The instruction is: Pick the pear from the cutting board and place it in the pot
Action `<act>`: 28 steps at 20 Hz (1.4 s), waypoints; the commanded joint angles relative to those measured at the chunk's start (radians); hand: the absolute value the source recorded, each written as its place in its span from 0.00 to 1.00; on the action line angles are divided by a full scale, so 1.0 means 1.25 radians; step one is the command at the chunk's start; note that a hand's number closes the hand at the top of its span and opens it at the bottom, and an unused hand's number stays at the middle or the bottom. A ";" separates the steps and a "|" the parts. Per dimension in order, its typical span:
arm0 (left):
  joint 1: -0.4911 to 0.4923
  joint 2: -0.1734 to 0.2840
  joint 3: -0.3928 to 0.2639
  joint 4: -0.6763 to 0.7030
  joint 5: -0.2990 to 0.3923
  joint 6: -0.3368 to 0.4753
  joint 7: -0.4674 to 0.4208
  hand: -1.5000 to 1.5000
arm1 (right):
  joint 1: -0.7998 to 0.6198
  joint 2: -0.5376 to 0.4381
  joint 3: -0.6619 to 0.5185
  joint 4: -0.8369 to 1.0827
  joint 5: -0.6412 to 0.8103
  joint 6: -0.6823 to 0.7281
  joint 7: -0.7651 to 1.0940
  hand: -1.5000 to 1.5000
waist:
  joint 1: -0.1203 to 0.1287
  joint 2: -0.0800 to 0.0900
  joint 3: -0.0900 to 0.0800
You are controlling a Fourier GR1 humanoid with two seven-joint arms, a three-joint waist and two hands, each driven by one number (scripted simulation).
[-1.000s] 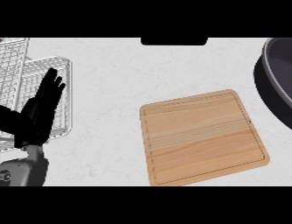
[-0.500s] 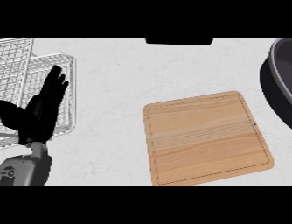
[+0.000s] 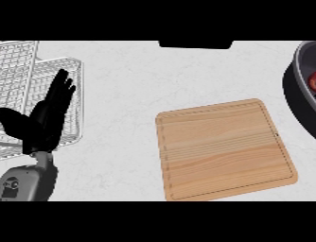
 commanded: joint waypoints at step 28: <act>-0.019 0.065 0.050 -0.047 0.019 0.020 0.030 0.50 | -0.029 -0.269 -0.321 0.430 -0.363 0.535 -0.367 0.00 | -0.008 -0.005 0.007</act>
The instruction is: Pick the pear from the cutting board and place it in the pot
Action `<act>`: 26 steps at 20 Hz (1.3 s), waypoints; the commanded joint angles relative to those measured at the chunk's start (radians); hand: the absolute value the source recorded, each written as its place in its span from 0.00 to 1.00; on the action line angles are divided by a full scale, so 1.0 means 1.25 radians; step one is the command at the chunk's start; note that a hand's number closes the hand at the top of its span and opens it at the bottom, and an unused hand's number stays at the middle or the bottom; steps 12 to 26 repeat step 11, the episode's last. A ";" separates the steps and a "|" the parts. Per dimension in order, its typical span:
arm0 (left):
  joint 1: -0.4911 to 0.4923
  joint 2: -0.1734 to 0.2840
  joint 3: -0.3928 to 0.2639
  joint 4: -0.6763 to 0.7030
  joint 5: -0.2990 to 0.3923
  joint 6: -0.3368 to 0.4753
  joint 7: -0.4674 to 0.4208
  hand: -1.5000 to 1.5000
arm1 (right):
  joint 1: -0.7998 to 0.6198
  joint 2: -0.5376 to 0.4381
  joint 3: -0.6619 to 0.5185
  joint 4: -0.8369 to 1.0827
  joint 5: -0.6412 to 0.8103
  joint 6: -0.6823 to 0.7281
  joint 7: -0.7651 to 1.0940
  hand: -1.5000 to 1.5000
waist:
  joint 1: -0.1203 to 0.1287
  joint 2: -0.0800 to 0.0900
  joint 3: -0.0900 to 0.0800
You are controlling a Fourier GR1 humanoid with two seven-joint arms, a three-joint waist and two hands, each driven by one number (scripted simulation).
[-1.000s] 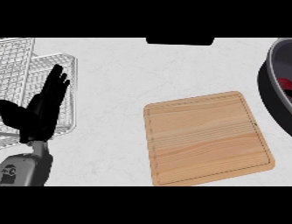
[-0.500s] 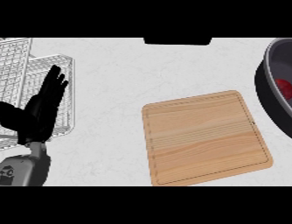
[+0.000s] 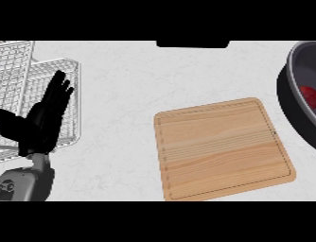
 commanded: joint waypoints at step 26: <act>-0.019 0.034 0.030 -0.024 -0.013 0.019 -0.007 0.50 | 0.077 -0.061 -0.003 0.055 0.006 0.071 -0.096 0.00 | 0.010 -0.006 0.007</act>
